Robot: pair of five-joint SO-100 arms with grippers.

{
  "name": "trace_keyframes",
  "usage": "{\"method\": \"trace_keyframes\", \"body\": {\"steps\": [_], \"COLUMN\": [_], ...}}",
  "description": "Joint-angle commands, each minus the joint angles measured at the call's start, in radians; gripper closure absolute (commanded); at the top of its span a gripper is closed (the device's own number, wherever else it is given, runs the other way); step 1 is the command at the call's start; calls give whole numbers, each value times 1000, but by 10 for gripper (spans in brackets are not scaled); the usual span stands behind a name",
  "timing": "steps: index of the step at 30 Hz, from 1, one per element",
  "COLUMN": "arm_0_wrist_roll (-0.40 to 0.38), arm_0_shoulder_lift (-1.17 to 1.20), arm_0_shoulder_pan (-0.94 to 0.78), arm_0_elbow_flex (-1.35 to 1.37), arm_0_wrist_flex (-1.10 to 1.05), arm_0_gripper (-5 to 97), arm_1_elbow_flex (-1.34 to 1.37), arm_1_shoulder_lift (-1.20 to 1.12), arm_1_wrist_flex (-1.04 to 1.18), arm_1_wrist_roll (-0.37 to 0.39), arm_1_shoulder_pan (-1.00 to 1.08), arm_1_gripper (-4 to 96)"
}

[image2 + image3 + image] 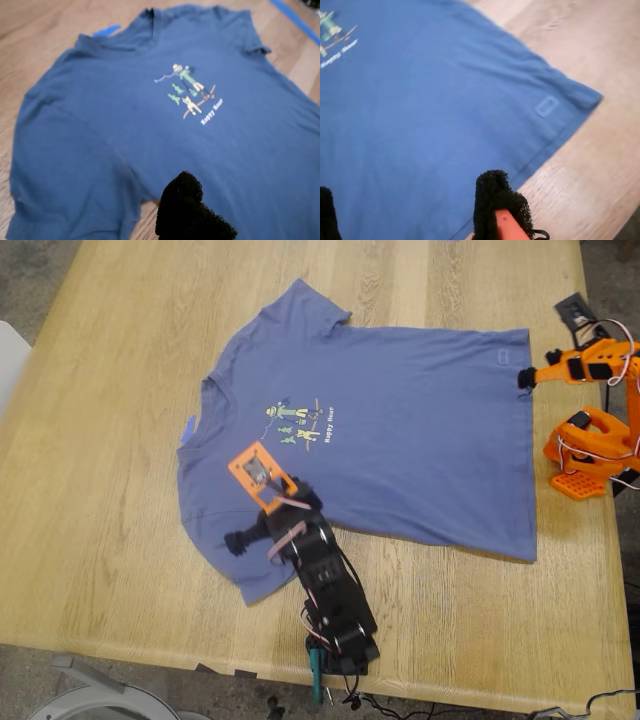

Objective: Fold a T-shirt

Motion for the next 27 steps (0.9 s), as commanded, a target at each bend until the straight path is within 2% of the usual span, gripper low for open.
{"method": "trace_keyframes", "body": {"steps": [1,8,14,19,24,27], "arm_0_wrist_roll": [3,14,11,23,31,26], "arm_0_shoulder_lift": [-121,-364,-597,-844,-1115,-1348], "arm_0_shoulder_pan": [5,-51,-87,-146,-169,-158], "arm_0_elbow_flex": [-132,-253,-472,-703,-874,-1138], "arm_0_wrist_flex": [-2,-21,0,-15,-150,-170], "arm_0_gripper": [189,196,200,215,222,224], "arm_1_elbow_flex": [-74,-195,-141,-235,-261,-318], "arm_1_shoulder_lift": [-83,-344,-472,-643,-742,-802], "arm_1_wrist_flex": [2,2,2,-6,-21,-38], "arm_1_wrist_roll": [5,32,83,106,161,184], "arm_1_shoulder_pan": [-98,-390,-598,-600,-606,-632], "arm_1_gripper": [534,549,555,557,557,557]}}
